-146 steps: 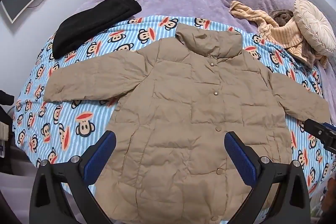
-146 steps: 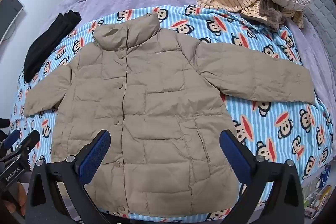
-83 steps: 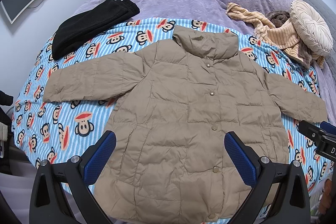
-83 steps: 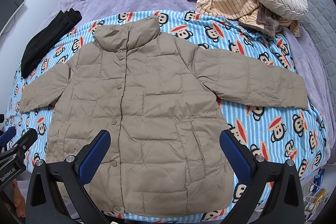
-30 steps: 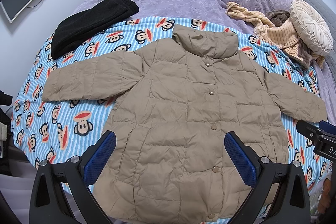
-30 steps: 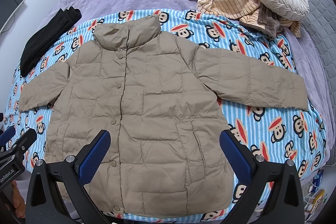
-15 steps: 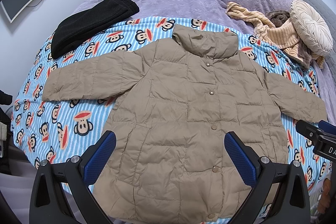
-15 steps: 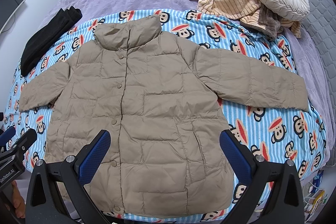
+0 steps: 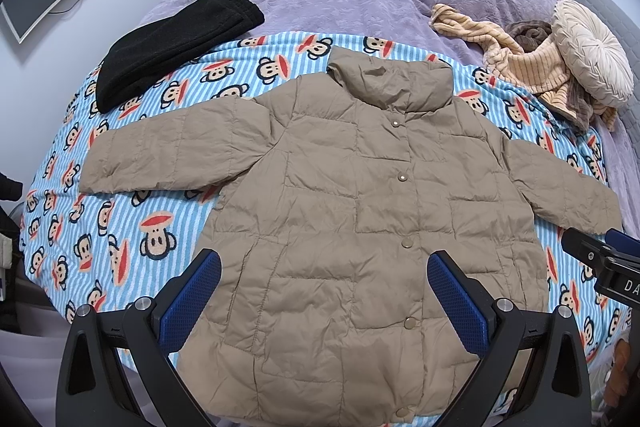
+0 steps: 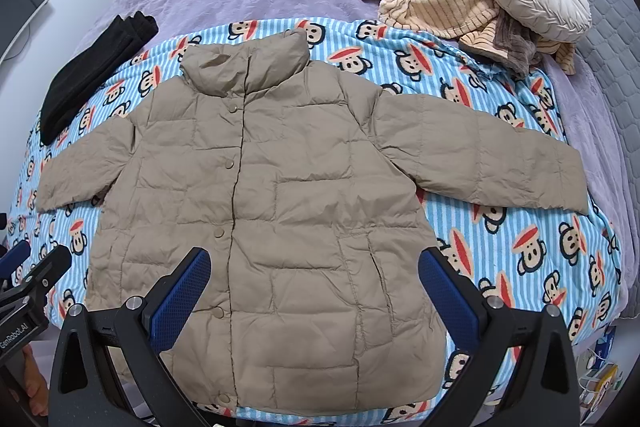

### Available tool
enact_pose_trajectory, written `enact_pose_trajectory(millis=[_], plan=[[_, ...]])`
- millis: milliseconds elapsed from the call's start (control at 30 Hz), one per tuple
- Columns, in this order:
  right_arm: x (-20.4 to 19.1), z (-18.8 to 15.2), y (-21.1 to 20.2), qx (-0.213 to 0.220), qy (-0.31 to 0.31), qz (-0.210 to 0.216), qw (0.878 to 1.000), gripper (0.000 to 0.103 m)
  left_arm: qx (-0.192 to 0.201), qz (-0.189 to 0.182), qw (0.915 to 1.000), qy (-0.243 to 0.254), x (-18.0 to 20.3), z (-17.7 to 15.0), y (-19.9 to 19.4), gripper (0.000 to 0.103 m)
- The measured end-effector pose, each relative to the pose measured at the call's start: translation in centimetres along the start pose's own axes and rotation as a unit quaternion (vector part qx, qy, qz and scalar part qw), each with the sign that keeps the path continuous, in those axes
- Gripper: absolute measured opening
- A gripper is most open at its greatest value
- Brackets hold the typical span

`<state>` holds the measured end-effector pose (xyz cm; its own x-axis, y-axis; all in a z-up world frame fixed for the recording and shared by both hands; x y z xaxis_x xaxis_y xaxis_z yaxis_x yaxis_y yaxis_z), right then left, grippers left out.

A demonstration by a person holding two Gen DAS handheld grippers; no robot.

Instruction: Fold large clothes

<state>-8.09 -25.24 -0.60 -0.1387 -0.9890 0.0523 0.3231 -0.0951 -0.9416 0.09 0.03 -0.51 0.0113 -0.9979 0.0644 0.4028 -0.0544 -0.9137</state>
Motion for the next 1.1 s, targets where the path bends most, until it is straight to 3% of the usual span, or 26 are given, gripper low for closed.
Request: enact_pose_trajectory(millis=[300, 633, 867, 1000, 1100], plan=[[0.0, -0.1, -0.1, -0.002, 0.002, 0.000, 1.000, 0.103, -0.010, 0.001, 0.9998, -0.019, -1.1, -0.1, 0.8, 0.103], [-1.2, -0.2, 0.6, -0.006, 0.023, 0.019, 1.000, 0.103, -0.037, -0.044, 0.9977, -0.036, -5.1, 0.8, 3.4, 0.103], [-4.7, 0.4, 2.6, 0.013, 0.047, 0.068, 0.997, 0.103, -0.037, -0.072, 0.9943, -0.070, -11.7, 2.7, 7.5, 0.103], [-9.2, 0.8, 6.2, -0.053, 0.027, 0.094, 0.994, 0.103, -0.042, -0.091, 0.9883, -0.116, -17.1, 4.0, 11.1, 0.103], [-12.3, 0.9, 8.4, -0.070, 0.014, 0.091, 0.993, 0.103, -0.034, -0.095, 0.9824, -0.157, -21.9, 4.8, 13.9, 0.103]])
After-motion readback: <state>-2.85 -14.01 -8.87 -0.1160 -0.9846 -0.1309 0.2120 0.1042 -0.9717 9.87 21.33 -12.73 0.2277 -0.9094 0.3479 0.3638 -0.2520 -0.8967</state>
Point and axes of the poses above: each gripper's, at about its wrist camera, not at the fingertips, and y roughly the way its jaws point, x to its right, z to its top, the point moved 1 cm from there along y, roughly the way its jaws point, and after that the axes turned 9 degrees about -y, right-handed, at the moved point
